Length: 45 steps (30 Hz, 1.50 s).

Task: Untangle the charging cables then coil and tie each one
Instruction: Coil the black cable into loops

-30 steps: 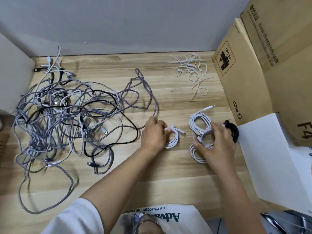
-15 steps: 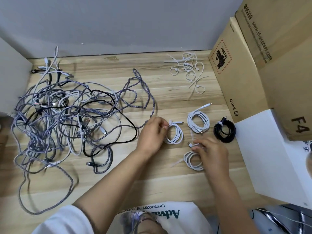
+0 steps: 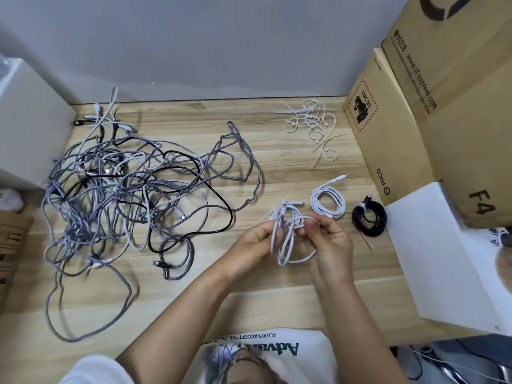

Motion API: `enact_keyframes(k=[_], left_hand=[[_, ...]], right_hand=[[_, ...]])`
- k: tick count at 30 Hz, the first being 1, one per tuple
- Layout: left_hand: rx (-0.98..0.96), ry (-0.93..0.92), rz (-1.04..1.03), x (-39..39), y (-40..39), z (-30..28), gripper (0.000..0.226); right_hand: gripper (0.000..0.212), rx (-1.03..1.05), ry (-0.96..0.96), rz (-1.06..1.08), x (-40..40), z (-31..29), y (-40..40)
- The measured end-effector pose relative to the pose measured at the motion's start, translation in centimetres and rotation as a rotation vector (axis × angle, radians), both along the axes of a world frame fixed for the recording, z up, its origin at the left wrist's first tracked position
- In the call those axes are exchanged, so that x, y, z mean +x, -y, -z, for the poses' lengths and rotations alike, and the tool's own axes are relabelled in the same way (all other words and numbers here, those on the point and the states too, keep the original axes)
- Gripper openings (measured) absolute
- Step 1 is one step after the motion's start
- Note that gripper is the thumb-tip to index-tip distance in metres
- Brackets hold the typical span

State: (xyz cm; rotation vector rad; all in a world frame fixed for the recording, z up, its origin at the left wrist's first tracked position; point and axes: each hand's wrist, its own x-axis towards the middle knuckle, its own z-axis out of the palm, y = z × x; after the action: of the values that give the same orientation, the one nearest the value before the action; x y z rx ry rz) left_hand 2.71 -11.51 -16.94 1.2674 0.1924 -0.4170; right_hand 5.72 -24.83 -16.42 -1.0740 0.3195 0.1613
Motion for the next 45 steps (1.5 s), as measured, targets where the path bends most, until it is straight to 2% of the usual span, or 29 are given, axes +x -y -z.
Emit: enact_keyframes(k=[2, 3, 6, 7, 9, 11, 13, 15, 17, 20, 22, 24, 26, 28, 30, 33, 35, 41, 43, 45], left_hand=[[0.073, 0.027, -0.002, -0.1, 0.3, -0.2, 0.048], [0.073, 0.05, -0.004, -0.1, 0.5, -0.5, 0.044], [0.094, 0.054, -0.04, -0.1, 0.8, -0.9, 0.026], [0.178, 0.074, -0.054, 0.0, 0.7, -0.7, 0.023], [0.52, 0.132, -0.092, 0.1, 0.3, -0.7, 0.012], [0.778, 0.221, -0.142, 0.0, -0.1, -0.9, 0.02], [0.865, 0.317, -0.144, -0.2, -0.1, -1.5, 0.024], [0.947, 0.354, -0.138, -0.2, -0.2, -1.4, 0.02], [0.986, 0.35, -0.135, -0.1, -0.4, -1.0, 0.022], [0.903, 0.275, -0.147, 0.2, -0.5, -1.0, 0.025], [0.691, 0.103, -0.223, 0.5, -0.5, -1.2, 0.029], [0.381, -0.042, -0.304, 0.8, -0.5, -1.5, 0.025], [0.214, -0.094, -0.326, 0.9, -0.3, -1.3, 0.022], [0.267, -0.073, -0.315, 1.0, 0.4, -0.9, 0.01], [0.465, -0.017, -0.314, 1.0, 1.2, -0.6, 0.005], [0.825, 0.151, -0.253, 0.8, 1.9, -1.0, 0.023], [0.921, 0.228, -0.218, 0.6, 1.8, -1.3, 0.029], [1.011, 0.265, -0.089, 1.1, 1.4, -1.6, 0.015], [0.919, 0.28, -0.09, 1.2, 1.1, -1.5, 0.019], [0.735, 0.262, -0.105, 1.2, 0.9, -1.5, 0.018]], right_hand=[[0.058, -0.016, -0.039, 0.056, -0.4, 0.1, -0.7], [0.053, -0.056, -0.057, 0.061, -0.5, 0.1, -0.9], [0.019, -0.221, -0.127, -0.013, -0.9, -0.5, -1.7], [0.016, -0.243, -0.152, -0.05, -1.0, -0.8, -1.8], [0.028, -0.237, -0.18, -0.155, -1.3, -1.5, -1.9], [0.034, -0.278, -0.12, -0.317, -1.7, -2.6, -1.8], [0.021, -0.304, -0.027, -0.442, -2.2, -3.3, -1.9], [0.007, -0.289, -0.015, -0.461, -2.3, -3.7, -1.8], [0.024, -0.308, -0.042, -0.474, -2.3, -3.4, -1.5], [0.039, -0.42, -0.015, -0.474, -2.1, -2.8, -1.1], [0.038, -0.397, -0.031, -0.393, -1.9, -2.7, -0.9], [0.032, -0.294, -0.106, -0.281, -1.5, -2.4, -0.5], [0.025, -0.177, -0.16, -0.244, -1.4, -2.5, -0.5], [0.023, -0.127, -0.184, -0.258, -1.6, -2.3, -0.6], [0.02, -0.174, -0.191, -0.272, -1.7, -1.9, -0.8], [0.016, -0.337, -0.172, -0.273, -1.7, -1.3, -0.6], [0.016, -0.392, -0.128, -0.277, -1.6, -1.2, -0.4], [0.017, -0.343, -0.105, -0.273, -1.3, -1.0, 0.0], [0.019, -0.305, -0.103, -0.279, -1.3, -1.1, 0.3], [0.02, -0.265, -0.094, -0.302, -1.1, -1.1, 0.5]])
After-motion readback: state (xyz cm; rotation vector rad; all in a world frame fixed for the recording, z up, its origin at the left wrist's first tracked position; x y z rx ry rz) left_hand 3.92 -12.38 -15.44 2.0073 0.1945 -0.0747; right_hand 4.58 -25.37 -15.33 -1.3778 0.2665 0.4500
